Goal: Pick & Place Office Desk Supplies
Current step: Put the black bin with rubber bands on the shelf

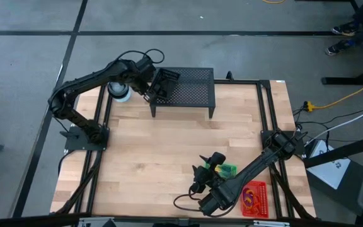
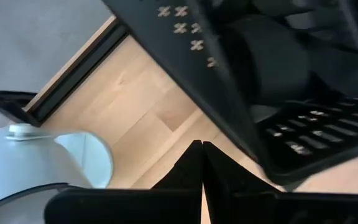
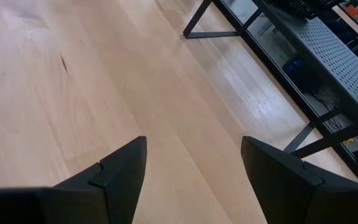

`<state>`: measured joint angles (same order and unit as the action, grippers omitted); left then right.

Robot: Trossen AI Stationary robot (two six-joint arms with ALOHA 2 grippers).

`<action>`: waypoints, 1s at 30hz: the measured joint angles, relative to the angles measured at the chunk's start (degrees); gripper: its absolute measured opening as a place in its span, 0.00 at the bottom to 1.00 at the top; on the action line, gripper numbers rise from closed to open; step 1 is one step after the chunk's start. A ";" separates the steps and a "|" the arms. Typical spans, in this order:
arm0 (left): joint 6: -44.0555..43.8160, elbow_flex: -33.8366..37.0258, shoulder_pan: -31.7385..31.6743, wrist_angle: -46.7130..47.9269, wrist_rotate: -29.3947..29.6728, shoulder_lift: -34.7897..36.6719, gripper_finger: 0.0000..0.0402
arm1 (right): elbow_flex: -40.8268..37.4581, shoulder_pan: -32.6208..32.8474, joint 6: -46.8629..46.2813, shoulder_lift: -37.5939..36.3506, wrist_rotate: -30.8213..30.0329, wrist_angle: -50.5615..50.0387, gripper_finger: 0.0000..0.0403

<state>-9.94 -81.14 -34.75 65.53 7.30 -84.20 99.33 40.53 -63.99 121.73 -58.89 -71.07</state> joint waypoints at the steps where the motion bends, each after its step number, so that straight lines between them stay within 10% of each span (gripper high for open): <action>1: -0.08 0.00 0.26 -0.19 -0.01 0.00 0.00 | 0.00 0.00 0.00 0.00 0.00 0.01 0.65; 30: -1.40 0.00 1.29 -7.58 -8.45 -0.17 0.00 | 0.00 0.01 0.05 0.01 0.00 0.42 0.65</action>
<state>-11.34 -81.14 -33.45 57.95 -1.15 -84.38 99.33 40.55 -63.93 121.74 -58.89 -70.65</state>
